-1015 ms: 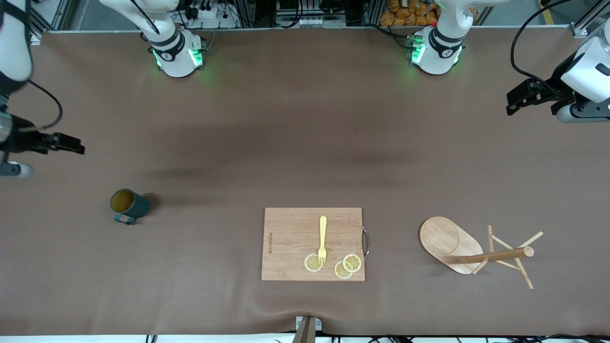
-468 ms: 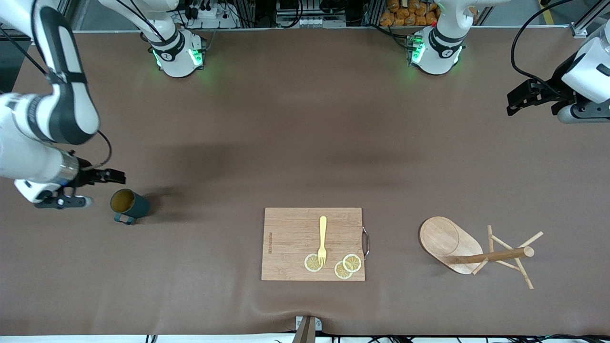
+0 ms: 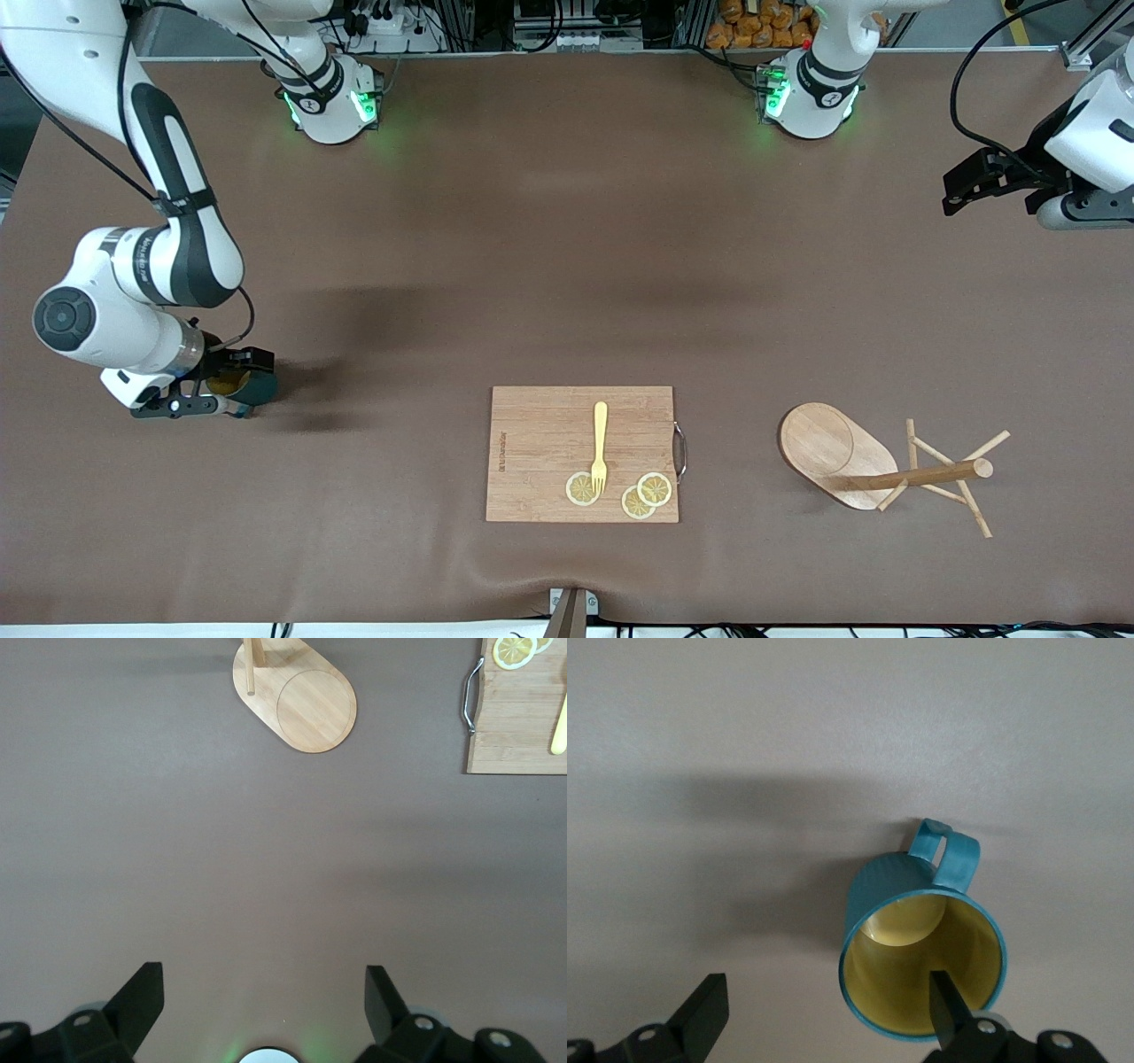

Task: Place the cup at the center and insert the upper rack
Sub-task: 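Reach the right gripper down to the teal mug and grasp it, then lift the teal mug with the right gripper toward the table center, then lower the mug at the center, open and withdraw the right gripper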

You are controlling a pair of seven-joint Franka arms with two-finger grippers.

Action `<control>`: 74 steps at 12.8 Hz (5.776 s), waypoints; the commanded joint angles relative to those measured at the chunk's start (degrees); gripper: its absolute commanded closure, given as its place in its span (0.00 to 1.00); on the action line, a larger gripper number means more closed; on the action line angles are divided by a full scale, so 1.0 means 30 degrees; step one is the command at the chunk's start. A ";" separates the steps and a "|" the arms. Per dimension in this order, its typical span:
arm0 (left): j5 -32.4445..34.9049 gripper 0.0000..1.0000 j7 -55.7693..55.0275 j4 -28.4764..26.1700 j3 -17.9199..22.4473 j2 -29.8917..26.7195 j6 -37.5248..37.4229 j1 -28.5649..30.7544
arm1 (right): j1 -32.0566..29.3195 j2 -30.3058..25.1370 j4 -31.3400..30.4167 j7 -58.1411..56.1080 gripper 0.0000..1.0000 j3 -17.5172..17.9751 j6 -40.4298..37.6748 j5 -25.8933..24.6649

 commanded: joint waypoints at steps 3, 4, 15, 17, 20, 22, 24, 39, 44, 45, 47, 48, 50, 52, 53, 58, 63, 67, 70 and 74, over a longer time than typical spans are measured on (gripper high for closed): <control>-0.0264 0.00 0.0060 0.0183 -0.0049 0.0085 -0.0085 0.0126 | -0.0224 0.0869 0.0121 0.0059 0.00 0.0107 0.0111 -0.0250; -0.0264 0.00 0.0060 0.0183 -0.0048 0.0085 -0.0085 0.0126 | -0.0253 0.1074 0.0121 0.0059 0.00 0.0107 0.0082 -0.0250; -0.0234 0.00 0.0090 0.0154 -0.0078 0.0114 -0.0085 0.0097 | -0.0664 0.1691 0.0267 0.0323 1.00 0.0136 0.0082 -0.0045; -0.0234 0.00 0.0090 0.0183 -0.0078 0.0114 -0.0085 0.0097 | -0.0489 0.1604 0.0443 0.0381 1.00 0.0137 -0.0034 -0.0016; -0.0234 0.00 0.0090 0.0183 -0.0078 0.0114 -0.0085 0.0126 | 0.1058 0.1253 0.1085 0.2542 1.00 0.0137 -0.0211 0.0014; -0.0234 0.00 0.0090 0.0183 -0.0078 0.0114 -0.0085 0.0126 | 0.2317 0.1280 0.2107 0.4327 1.00 0.0166 -0.1287 0.0014; -0.0234 0.00 0.0090 0.0183 -0.0078 0.0143 -0.0085 0.0126 | 0.3753 0.1310 0.2727 0.6174 1.00 0.0166 -0.1881 0.0043; -0.0205 0.00 0.0119 0.0095 -0.0077 0.0202 0.0090 0.0126 | 1.4388 0.4678 0.8119 2.1471 1.00 0.0166 -0.1647 0.4227; -0.0176 0.00 0.0119 0.0008 -0.0078 0.0202 0.0090 0.0126 | 1.6122 0.6492 1.0050 2.5307 1.00 0.0166 -0.0710 0.4526; -0.0176 0.00 0.0119 -0.0022 -0.0078 0.0231 0.0119 0.0126 | 1.6210 0.6669 1.0111 2.5545 1.00 0.0166 -0.0651 0.4526; -0.0176 0.00 0.0119 -0.0051 -0.0078 0.0232 0.0178 0.0126 | 1.6299 0.7050 1.0170 2.5490 1.00 0.0166 0.0135 0.4496; -0.0176 0.00 0.0119 -0.0080 -0.0078 0.0203 0.0207 0.0097 | 1.6299 0.7313 1.0228 2.5373 1.00 0.0166 0.0228 0.4467; -0.0176 0.00 0.0119 -0.0139 -0.0078 0.0232 0.0237 0.0097 | 1.6299 0.7724 1.0462 2.5343 1.00 0.0137 0.0258 0.4380; -0.0176 0.00 0.0119 -0.0139 -0.0078 0.0231 0.0295 0.0097 | 1.6270 0.7726 1.0463 2.5081 0.81 0.0108 0.0228 0.4321; -0.0176 0.00 0.0148 -0.0168 -0.0078 0.0203 0.0295 0.0097 | 1.6241 0.7697 1.0434 2.5050 0.34 0.0107 0.0199 0.4263; -0.0205 0.00 0.0500 -0.0168 -0.0078 0.0231 0.0295 0.0039 | 1.6153 0.7024 1.0434 2.4786 0.00 0.0078 -0.0035 0.3207; -0.0263 0.00 -0.0404 0.0036 -0.0253 0.0495 0.0588 -0.0196 | 1.5745 0.4687 1.0434 2.3212 0.00 0.0019 -0.2255 0.3236; -0.0293 0.00 -0.4205 0.0330 -0.0866 0.1108 0.0822 -0.1247 | 1.2530 0.1873 1.0171 1.7419 0.00 0.0019 -0.7960 0.3237; -0.0147 0.00 -1.0750 0.0797 -0.1277 0.2190 0.1347 -0.3438 | 0.9074 0.0203 0.9588 1.2495 0.00 -0.0010 -1.0548 0.3208; 0.0058 0.00 -2.0837 0.2961 -0.1279 0.5145 0.2635 -0.7074 | 0.4622 -0.2726 0.6689 0.5791 0.00 -0.0010 -1.0670 0.3091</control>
